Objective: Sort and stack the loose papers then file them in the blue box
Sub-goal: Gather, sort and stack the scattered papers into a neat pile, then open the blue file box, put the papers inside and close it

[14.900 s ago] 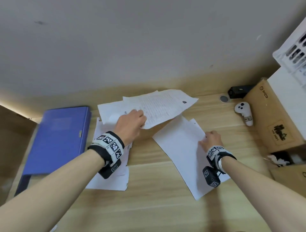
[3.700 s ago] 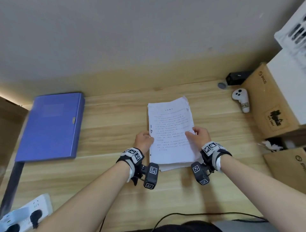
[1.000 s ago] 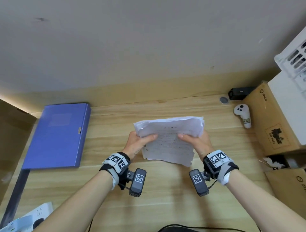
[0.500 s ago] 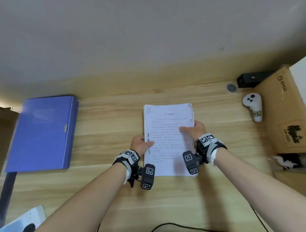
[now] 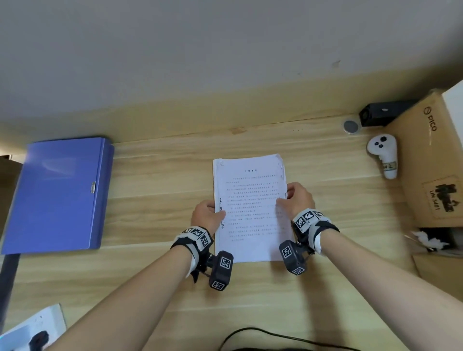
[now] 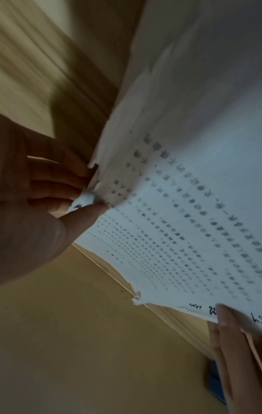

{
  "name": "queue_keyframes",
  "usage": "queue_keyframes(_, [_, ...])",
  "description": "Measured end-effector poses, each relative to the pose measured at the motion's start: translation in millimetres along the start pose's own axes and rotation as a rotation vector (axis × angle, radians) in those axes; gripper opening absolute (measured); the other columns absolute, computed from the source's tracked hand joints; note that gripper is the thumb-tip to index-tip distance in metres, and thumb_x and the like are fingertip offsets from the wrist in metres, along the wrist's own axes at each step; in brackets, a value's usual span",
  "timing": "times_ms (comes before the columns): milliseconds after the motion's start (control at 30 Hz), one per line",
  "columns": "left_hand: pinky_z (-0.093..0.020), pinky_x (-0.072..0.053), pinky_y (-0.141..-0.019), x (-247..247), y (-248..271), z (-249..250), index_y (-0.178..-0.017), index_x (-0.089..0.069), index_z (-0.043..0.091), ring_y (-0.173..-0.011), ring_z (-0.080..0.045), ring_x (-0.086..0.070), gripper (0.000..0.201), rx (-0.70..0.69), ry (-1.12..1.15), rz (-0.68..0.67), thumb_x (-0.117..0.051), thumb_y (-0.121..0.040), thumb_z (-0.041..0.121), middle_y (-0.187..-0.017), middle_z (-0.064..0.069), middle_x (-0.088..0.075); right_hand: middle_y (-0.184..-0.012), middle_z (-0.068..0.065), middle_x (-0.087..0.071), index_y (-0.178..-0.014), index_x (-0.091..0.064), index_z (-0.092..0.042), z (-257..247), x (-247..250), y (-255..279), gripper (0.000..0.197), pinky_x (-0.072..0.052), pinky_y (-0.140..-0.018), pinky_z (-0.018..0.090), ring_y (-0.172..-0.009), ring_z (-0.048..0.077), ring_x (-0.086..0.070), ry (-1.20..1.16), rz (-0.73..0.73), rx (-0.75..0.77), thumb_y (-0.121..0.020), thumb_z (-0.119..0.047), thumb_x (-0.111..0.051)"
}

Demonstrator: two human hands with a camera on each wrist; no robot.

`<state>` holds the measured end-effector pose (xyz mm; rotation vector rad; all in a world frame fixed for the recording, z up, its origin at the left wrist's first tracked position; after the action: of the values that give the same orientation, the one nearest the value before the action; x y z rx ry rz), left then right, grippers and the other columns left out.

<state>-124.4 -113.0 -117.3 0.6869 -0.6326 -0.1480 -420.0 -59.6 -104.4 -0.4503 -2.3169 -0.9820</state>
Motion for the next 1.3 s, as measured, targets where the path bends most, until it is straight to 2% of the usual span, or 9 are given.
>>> queue_keyframes(100, [-0.028, -0.049, -0.073, 10, 8, 5, -0.112, -0.058, 0.017, -0.084, -0.017, -0.062, 0.033, -0.024, -0.079, 0.039, -0.068, -0.082, 0.015, -0.091, 0.007, -0.062, -0.101, 0.001, -0.061, -0.113, -0.055, -0.017, -4, 6, 8, 0.046, -0.052, -0.08, 0.035, -0.093, 0.022, -0.061, -0.02, 0.071, 0.025, -0.071, -0.015, -0.073])
queue_keyframes(233, [-0.025, -0.043, -0.07, 32, 18, 1, -0.121, -0.056, 0.016, -0.09, -0.017, -0.059, 0.04, -0.008, -0.043, 0.076, -0.066, -0.082, 0.013, -0.111, 0.0, -0.063, -0.124, 0.009, -0.052, -0.128, -0.051, -0.009, -23, 14, 25, 0.058, -0.04, -0.102, 0.038, -0.122, 0.028, -0.041, 0.022, 0.175, 0.136, -0.074, -0.008, -0.071])
queue_keyframes(467, [-0.026, -0.043, -0.074, 99, 26, -11, -0.117, -0.06, 0.02, -0.086, -0.016, -0.06, 0.036, -0.063, 0.033, 0.158, -0.062, -0.082, 0.013, -0.11, 0.002, -0.066, -0.138, 0.006, -0.044, -0.135, -0.045, -0.014, -65, -3, 64, 0.059, -0.029, -0.107, 0.031, -0.135, 0.024, -0.028, -0.05, 0.188, 0.256, -0.078, -0.004, -0.058])
queue_keyframes(600, [-0.029, -0.05, -0.076, 157, 20, -14, -0.113, -0.062, 0.022, -0.087, -0.02, -0.064, 0.033, -0.111, 0.083, 0.216, -0.062, -0.08, 0.013, -0.106, 0.003, -0.068, -0.136, 0.003, -0.048, -0.131, -0.049, -0.016, -110, -41, 85, 0.049, -0.027, -0.097, 0.023, -0.134, 0.019, -0.03, -0.043, 0.109, 0.319, -0.084, -0.007, -0.057])
queue_keyframes(767, [-0.03, -0.047, -0.081, 243, 3, -36, -0.117, -0.061, 0.021, -0.092, -0.018, -0.059, 0.035, -0.116, 0.081, 0.294, -0.055, -0.084, 0.011, -0.096, 0.011, -0.06, -0.128, 0.005, -0.054, -0.12, -0.059, -0.018, -178, -112, 109, 0.039, -0.03, -0.097, 0.026, -0.132, 0.022, -0.031, 0.01, 0.082, 0.423, -0.082, -0.007, -0.055])
queue_keyframes(933, [-0.039, -0.053, -0.091, 328, -27, -69, -0.118, -0.06, 0.016, -0.101, -0.025, -0.063, 0.034, -0.137, 0.086, 0.34, -0.054, -0.085, 0.011, -0.112, -0.001, -0.065, -0.126, 0.002, -0.057, -0.119, -0.061, -0.018, -239, -201, 127, 0.036, -0.034, -0.105, 0.034, -0.129, 0.022, -0.038, 0.043, -0.034, 0.442, -0.084, -0.011, -0.06])
queue_keyframes(1100, [-0.037, -0.05, -0.09, 393, -52, -105, -0.122, -0.058, 0.016, -0.109, -0.025, -0.06, 0.036, -0.125, 0.063, 0.387, -0.057, -0.086, 0.013, -0.124, -0.005, -0.061, -0.123, 0.002, -0.063, -0.129, -0.057, -0.015, -271, -279, 140, 0.045, -0.047, -0.097, 0.034, -0.107, 0.022, -0.061, -0.07, -0.205, 0.337, -0.085, -0.015, -0.061])
queue_keyframes(1200, [-0.04, -0.043, -0.102, 425, -64, -127, -0.132, -0.053, 0.014, -0.126, -0.028, -0.051, 0.046, -0.096, -0.011, 0.435, -0.058, -0.086, 0.013, -0.137, -0.008, -0.051, -0.118, 0.002, -0.066, -0.134, -0.054, -0.017, -282, -323, 146, 0.063, -0.05, -0.098, 0.045, -0.105, 0.026, -0.067, -0.089, -0.307, 0.287, -0.074, -0.035, -0.06])
queue_keyframes(1300, [-0.043, -0.033, -0.111, 450, -74, -150, -0.145, -0.037, 0.008, -0.143, -0.03, -0.03, 0.062, -0.036, -0.118, 0.473, -0.059, -0.087, 0.014, -0.151, -0.011, -0.036, -0.12, 0.004, -0.065, -0.139, -0.05, -0.014, -290, -360, 147, 0.056, -0.048, -0.101, 0.045, -0.109, 0.026, -0.065, -0.075, -0.362, 0.283, -0.086, -0.029, -0.06])
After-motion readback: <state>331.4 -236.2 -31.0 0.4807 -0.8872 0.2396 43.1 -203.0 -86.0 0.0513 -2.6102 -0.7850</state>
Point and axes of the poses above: each hand's wrist, its own y-axis away from the middle knuckle, its own x-axis out of the back of the hand, z = x × y, the point moved 9 cm from there along -y, towards the middle knuckle
